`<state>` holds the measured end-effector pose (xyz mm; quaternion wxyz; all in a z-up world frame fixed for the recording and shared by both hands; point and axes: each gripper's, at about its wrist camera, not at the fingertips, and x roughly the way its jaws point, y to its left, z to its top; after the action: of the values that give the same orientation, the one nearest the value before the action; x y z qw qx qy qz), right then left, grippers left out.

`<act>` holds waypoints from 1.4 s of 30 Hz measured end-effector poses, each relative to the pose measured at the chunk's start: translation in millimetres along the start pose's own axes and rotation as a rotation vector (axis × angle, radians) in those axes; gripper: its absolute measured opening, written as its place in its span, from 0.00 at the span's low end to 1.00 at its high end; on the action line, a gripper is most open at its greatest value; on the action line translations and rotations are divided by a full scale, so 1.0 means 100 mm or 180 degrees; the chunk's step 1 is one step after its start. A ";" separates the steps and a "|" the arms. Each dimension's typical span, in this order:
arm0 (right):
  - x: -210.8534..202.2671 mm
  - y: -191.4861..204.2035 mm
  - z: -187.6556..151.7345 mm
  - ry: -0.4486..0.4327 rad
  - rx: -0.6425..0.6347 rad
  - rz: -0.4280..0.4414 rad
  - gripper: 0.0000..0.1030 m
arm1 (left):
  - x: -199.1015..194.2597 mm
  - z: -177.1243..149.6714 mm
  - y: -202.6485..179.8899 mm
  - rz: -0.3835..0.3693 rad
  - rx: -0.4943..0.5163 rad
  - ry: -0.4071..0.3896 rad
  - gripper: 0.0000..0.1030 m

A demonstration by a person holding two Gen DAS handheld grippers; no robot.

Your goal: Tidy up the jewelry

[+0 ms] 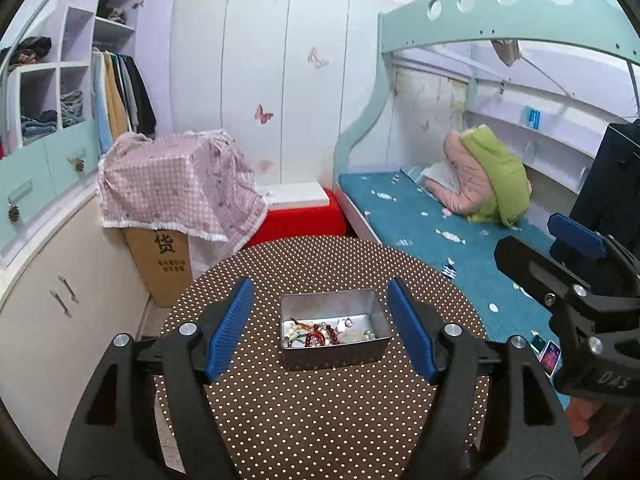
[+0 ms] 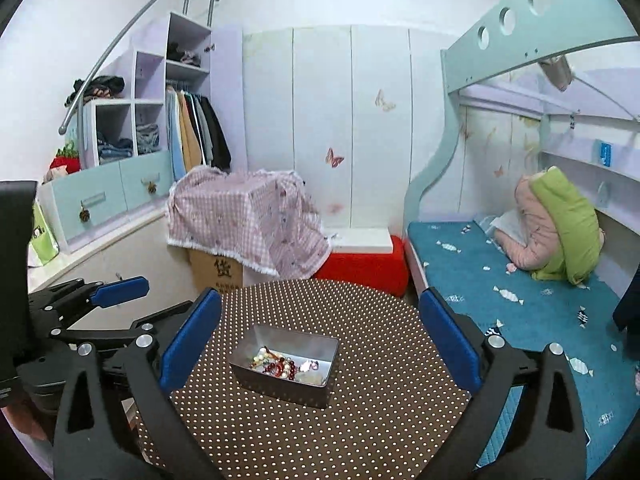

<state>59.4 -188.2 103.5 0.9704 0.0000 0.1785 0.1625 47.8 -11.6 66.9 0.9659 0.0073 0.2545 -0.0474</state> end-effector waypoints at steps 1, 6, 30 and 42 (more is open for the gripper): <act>-0.03 0.00 0.00 -0.0013 0.0014 -0.0019 0.93 | -0.04 0.00 -0.01 0.0021 0.0015 -0.0027 0.70; -0.11 -0.01 -0.05 -0.0033 0.0030 -0.0058 0.93 | -0.15 -0.02 -0.03 0.0059 0.0030 -0.0067 0.71; -0.21 0.00 -0.12 -0.0020 0.0057 -0.0048 0.93 | -0.28 -0.07 0.01 0.0113 0.0042 -0.0077 0.73; -0.27 0.01 -0.11 -0.0021 0.0073 -0.0079 0.93 | -0.33 -0.04 -0.01 0.0133 0.0073 -0.0090 0.73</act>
<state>31.2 -195.9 102.6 0.9729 0.0094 0.1771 0.1484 17.1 -9.6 79.3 0.9700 0.0231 0.2400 -0.0302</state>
